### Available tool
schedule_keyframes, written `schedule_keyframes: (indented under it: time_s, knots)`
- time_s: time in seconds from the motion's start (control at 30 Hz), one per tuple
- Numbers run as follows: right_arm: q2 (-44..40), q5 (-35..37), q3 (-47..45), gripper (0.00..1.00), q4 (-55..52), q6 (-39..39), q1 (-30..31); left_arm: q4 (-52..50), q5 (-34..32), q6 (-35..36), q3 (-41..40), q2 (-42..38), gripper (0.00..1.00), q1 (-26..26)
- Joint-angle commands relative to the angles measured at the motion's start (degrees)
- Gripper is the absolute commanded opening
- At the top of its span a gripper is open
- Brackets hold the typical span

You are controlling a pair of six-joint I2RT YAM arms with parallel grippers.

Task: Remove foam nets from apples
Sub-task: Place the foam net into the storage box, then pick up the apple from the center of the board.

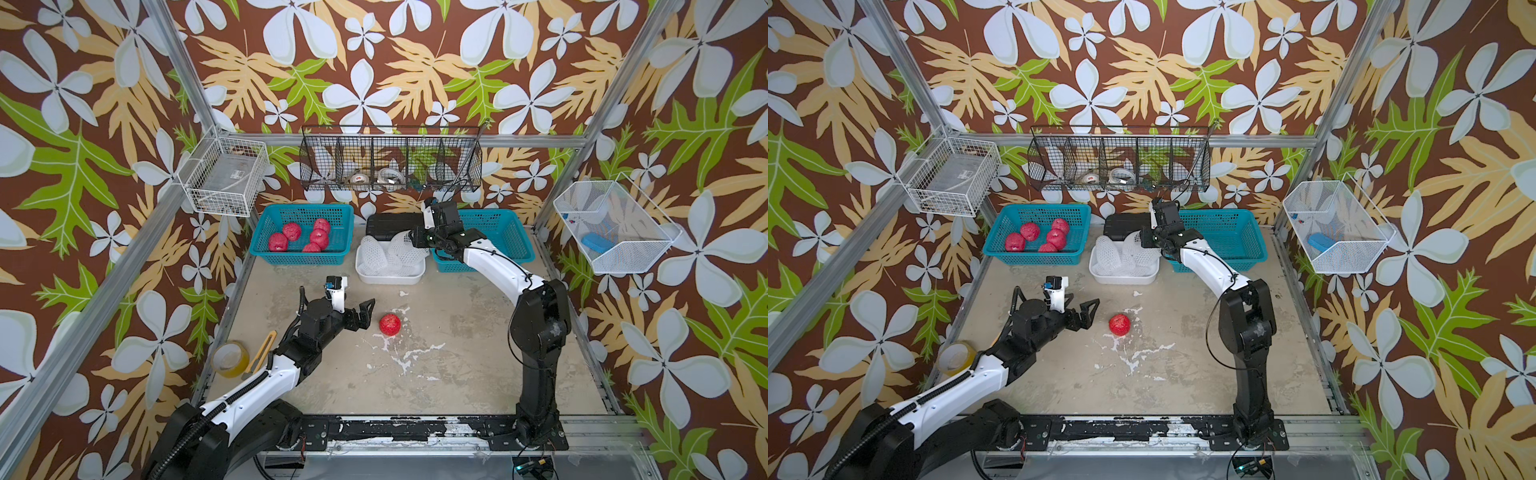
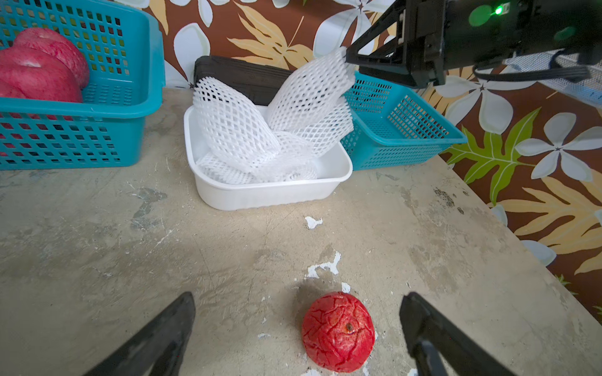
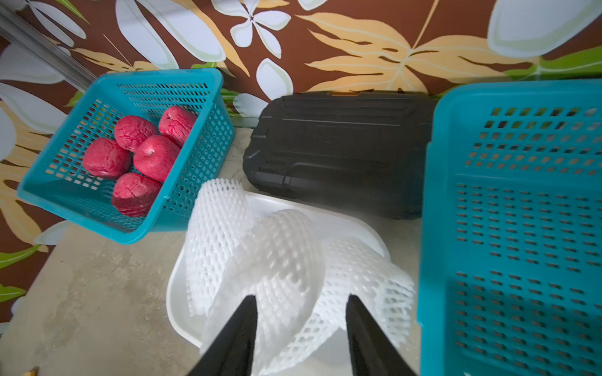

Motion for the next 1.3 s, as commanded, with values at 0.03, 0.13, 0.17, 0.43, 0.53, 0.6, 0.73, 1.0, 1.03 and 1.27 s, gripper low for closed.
schedule_keyframes:
  time_s: [0.03,0.13,0.17,0.43,0.53,0.6,0.73,1.0,1.03,1.27]
  knots:
    - [2.1,2.2,3.6,0.48,-6.9,-2.8,0.0,-3.0,1.0,1.8,1.9,2.2,1.00,-1.6]
    - [1.5,1.5,4.3,0.48,-8.9,-3.5,0.0,-4.2,1.7,2.6,3.0,3.0,1.00,-2.8]
    - [0.4,1.4,3.4,0.48,-8.9,-3.8,0.0,-4.9,1.1,2.8,3.3,3.1,1.00,-3.4]
    - [-18.5,0.1,-18.5,0.51,1.4,-4.9,0.0,-5.2,0.6,5.9,3.7,8.8,1.00,-7.9]
    - [-27.2,-0.2,-29.4,0.77,9.5,-5.6,0.0,-4.7,0.9,6.9,6.2,13.1,1.00,-8.5]
    - [-30.5,-1.2,-33.3,0.81,11.6,-6.3,0.0,-2.6,1.1,7.8,6.8,15.9,1.00,-9.2]
    - [-34.1,-0.5,-38.8,0.81,14.2,-6.4,-0.1,-0.3,1.9,7.9,8.4,21.4,1.00,-10.0]
    - [-35.5,-1.6,-44.7,0.81,18.9,-7.0,-0.5,1.4,0.0,7.6,10.3,28.7,1.00,-12.7]
    - [-35.4,-2.1,-45.1,0.81,19.6,-6.7,-0.4,2.6,-0.9,7.4,9.9,29.5,1.00,-12.7]
    - [-35.8,-1.9,-47.0,0.80,22.4,-6.7,-0.6,5.0,-0.5,7.1,10.2,34.4,0.99,-12.7]
